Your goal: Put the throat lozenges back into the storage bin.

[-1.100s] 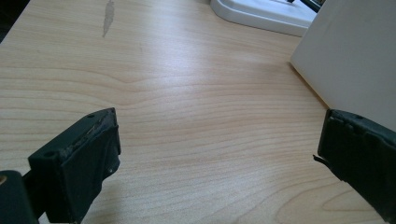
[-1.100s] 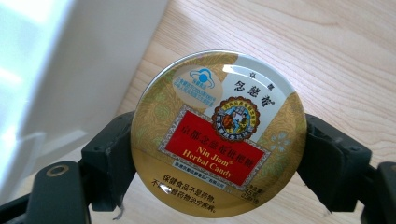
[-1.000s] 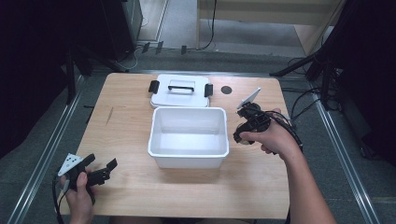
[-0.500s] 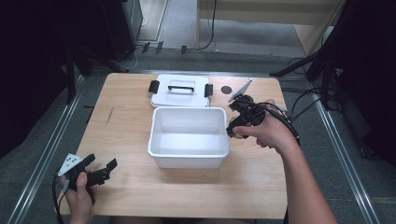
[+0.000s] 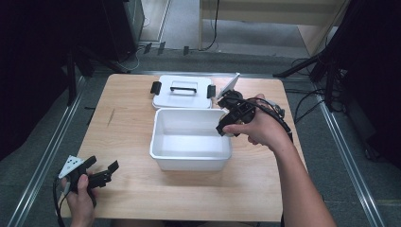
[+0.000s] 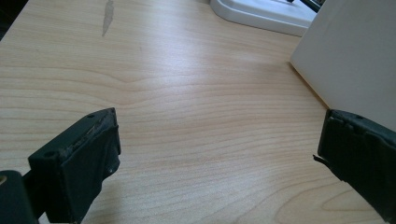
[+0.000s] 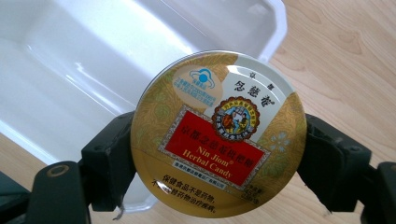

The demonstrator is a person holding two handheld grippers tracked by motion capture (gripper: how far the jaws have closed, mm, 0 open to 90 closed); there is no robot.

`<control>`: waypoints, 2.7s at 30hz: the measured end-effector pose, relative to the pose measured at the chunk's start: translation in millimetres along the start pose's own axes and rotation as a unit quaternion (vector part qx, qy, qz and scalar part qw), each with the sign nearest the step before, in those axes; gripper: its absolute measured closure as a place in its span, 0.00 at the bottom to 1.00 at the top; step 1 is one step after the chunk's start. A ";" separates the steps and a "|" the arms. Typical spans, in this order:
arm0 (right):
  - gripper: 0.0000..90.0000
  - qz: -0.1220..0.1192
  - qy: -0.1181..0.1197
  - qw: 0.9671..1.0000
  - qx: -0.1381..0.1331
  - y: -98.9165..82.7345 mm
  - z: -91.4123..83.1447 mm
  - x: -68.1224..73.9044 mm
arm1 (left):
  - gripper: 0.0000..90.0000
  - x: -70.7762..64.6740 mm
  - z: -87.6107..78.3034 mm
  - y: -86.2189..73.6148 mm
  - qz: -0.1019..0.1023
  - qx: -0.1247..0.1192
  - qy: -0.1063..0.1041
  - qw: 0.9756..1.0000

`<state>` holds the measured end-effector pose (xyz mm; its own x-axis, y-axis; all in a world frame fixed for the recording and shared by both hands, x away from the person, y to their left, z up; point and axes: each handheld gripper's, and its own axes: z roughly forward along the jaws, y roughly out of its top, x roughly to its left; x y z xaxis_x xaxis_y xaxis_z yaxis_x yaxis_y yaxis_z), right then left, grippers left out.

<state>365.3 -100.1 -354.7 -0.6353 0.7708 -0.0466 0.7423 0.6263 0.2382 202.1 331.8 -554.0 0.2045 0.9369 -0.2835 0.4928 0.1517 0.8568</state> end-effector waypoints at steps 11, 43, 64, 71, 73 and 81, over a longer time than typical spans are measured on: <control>0.23 -0.038 0.006 0.999 -0.006 10.9 10.2 20.0 | 0.00 0.3 -0.1 0.1 0.000 0.000 0.000 1.000; 0.23 -0.263 -0.021 0.964 0.010 1.7 83.8 36.1 | 0.00 0.6 0.0 0.0 -0.001 0.002 -0.002 1.000; 0.21 -0.284 -0.051 0.957 0.039 6.1 99.4 47.6 | 0.00 1.1 0.3 0.2 -0.003 0.004 -0.003 1.000; 0.21 -0.285 -0.049 0.956 0.038 5.9 99.4 47.5 | 0.00 1.2 0.2 0.2 -0.003 0.004 -0.003 1.000; 0.21 -0.280 -0.045 0.958 0.034 5.7 97.6 47.3 | 0.00 1.2 0.2 0.2 -0.003 0.004 -0.003 1.000; 0.29 -0.235 -0.018 0.972 -0.017 4.1 70.3 40.6 | 0.00 1.2 0.2 0.2 -0.002 0.005 -0.003 1.000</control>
<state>357.5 -58.1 -423.8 -0.8938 0.4053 -0.1919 0.3649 0.9061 0.2142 202.6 332.9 -554.2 0.2074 0.9342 -0.2903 0.5016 0.1533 0.8514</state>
